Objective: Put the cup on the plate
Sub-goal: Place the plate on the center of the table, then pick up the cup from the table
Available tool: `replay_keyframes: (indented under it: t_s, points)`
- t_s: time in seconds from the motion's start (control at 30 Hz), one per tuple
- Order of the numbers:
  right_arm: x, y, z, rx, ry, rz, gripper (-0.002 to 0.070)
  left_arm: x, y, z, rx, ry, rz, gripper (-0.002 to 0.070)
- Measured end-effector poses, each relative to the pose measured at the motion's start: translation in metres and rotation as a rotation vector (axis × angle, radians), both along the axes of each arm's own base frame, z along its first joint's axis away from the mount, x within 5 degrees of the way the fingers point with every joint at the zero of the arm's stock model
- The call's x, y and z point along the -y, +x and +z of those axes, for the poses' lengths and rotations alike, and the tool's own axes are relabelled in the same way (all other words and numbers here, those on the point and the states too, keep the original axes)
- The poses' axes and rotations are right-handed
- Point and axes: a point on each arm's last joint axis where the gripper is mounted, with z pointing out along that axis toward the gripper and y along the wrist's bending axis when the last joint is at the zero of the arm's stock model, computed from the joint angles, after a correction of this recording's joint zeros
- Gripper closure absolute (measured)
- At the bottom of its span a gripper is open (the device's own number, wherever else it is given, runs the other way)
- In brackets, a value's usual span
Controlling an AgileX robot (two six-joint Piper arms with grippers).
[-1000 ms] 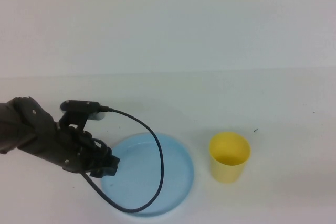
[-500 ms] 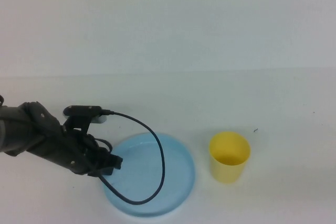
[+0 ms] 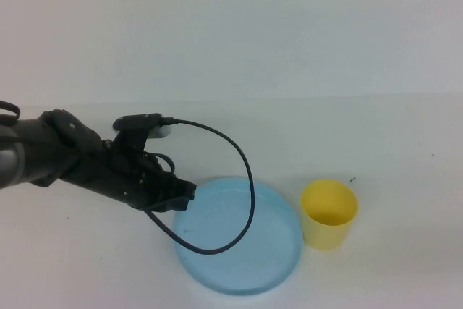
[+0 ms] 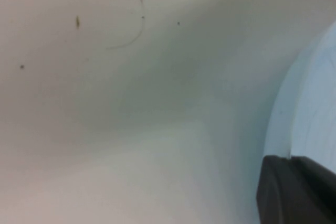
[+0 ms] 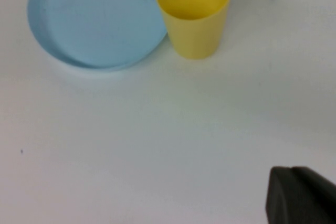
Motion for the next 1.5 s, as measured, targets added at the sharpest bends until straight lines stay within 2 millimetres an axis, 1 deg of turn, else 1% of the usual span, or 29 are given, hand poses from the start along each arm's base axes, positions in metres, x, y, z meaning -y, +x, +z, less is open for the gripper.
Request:
replay_keyframes:
  t_s: [0.1, 0.17, 0.27, 0.3, 0.33, 0.37, 0.4, 0.43, 0.47, 0.5, 0.53, 0.57, 0.6, 0.63, 0.73, 0.8, 0.87, 0.97, 1.03, 1.17, 1.23, 1.33, 1.5]
  points:
    - [0.000, 0.003, 0.003, 0.041, 0.025, -0.020, 0.0674, 0.012, 0.000, -0.007, -0.001, 0.013, -0.028, 0.0667]
    - [-0.002, 0.005, 0.006, 0.057, 0.062, -0.036, 0.0674, 0.019, -0.001, -0.011, -0.004, 0.021, -0.058, 0.0625]
    - [-0.004, 0.010, 0.007, 0.047, 0.114, -0.046, 0.0671, 0.028, -0.001, -0.011, -0.005, 0.019, -0.095, 0.0478]
    - [-0.004, 0.013, 0.005, 0.027, 0.129, -0.045, 0.0663, 0.030, -0.001, -0.010, -0.010, 0.014, -0.105, 0.0417]
    - [-0.006, 0.016, 0.004, 0.004, 0.144, -0.035, 0.0640, 0.030, -0.001, -0.007, -0.008, 0.008, -0.109, 0.0365]
    - [-0.007, 0.020, 0.002, -0.022, 0.160, -0.019, 0.0602, 0.030, -0.002, -0.004, -0.004, 0.004, -0.112, 0.0323]
    - [-0.008, 0.023, 0.001, -0.039, 0.168, 0.004, 0.0563, 0.031, -0.003, 0.000, -0.002, -0.001, -0.121, 0.0299]
    - [-0.010, 0.028, -0.001, -0.058, 0.180, 0.029, 0.0506, 0.030, -0.003, 0.004, 0.008, -0.003, -0.123, 0.0295]
    - [-0.012, 0.033, -0.003, -0.072, 0.192, 0.054, 0.0447, 0.029, -0.004, 0.009, 0.022, 0.002, -0.129, 0.0305]
    - [-0.013, 0.037, -0.005, -0.078, 0.200, 0.071, 0.0393, 0.026, -0.004, 0.014, 0.030, 0.009, -0.120, 0.0335]
    - [-0.014, 0.042, -0.006, -0.080, 0.210, 0.086, 0.0351, 0.021, -0.006, 0.019, 0.024, 0.016, -0.109, 0.0400]
    - [-0.014, 0.048, -0.007, -0.077, 0.217, 0.091, 0.0325, 0.018, -0.008, 0.024, 0.015, 0.024, -0.102, 0.0475]
    - [-0.013, 0.054, -0.007, -0.070, 0.220, 0.085, 0.0311, 0.013, -0.010, 0.030, 0.012, 0.040, -0.101, 0.0588]
    - [-0.013, 0.061, -0.007, -0.066, 0.220, 0.075, 0.0301, 0.009, -0.013, 0.037, 0.023, 0.062, -0.117, 0.0669]
    - [-0.011, 0.082, -0.006, -0.073, 0.211, 0.072, 0.0300, -0.004, -0.022, 0.061, 0.066, 0.104, -0.138, 0.0673]
    - [-0.012, 0.097, -0.005, -0.086, 0.203, 0.081, 0.0301, -0.008, -0.032, 0.082, 0.122, 0.114, -0.155, 0.0673]
    - [-0.017, 0.114, -0.003, -0.092, 0.189, 0.114, 0.0302, -0.011, -0.043, 0.104, 0.174, 0.108, -0.166, 0.0673]
    - [-0.031, 0.139, 0.002, -0.089, 0.157, 0.180, 0.0302, -0.015, -0.066, 0.139, 0.271, 0.093, -0.173, 0.0673]
    - [-0.041, 0.155, 0.000, -0.110, 0.115, 0.209, 0.0302, -0.021, -0.086, 0.161, 0.352, 0.088, -0.168, 0.0673]
    - [-0.060, 0.183, -0.012, -0.191, -0.030, 0.236, 0.0302, -0.032, -0.124, 0.189, 0.516, 0.074, -0.124, 0.0673]
    - [-0.067, 0.197, -0.019, -0.218, -0.117, 0.251, 0.0302, -0.038, -0.142, 0.196, 0.585, 0.075, -0.117, 0.0673]
    - [-0.078, 0.217, -0.034, -0.270, -0.185, 0.260, 0.0302, -0.044, -0.162, 0.198, 0.638, 0.090, -0.114, 0.0673]
    - [-0.089, 0.243, -0.059, -0.324, -0.207, 0.253, 0.0302, -0.053, -0.181, 0.193, 0.735, 0.105, -0.059, 0.0673]
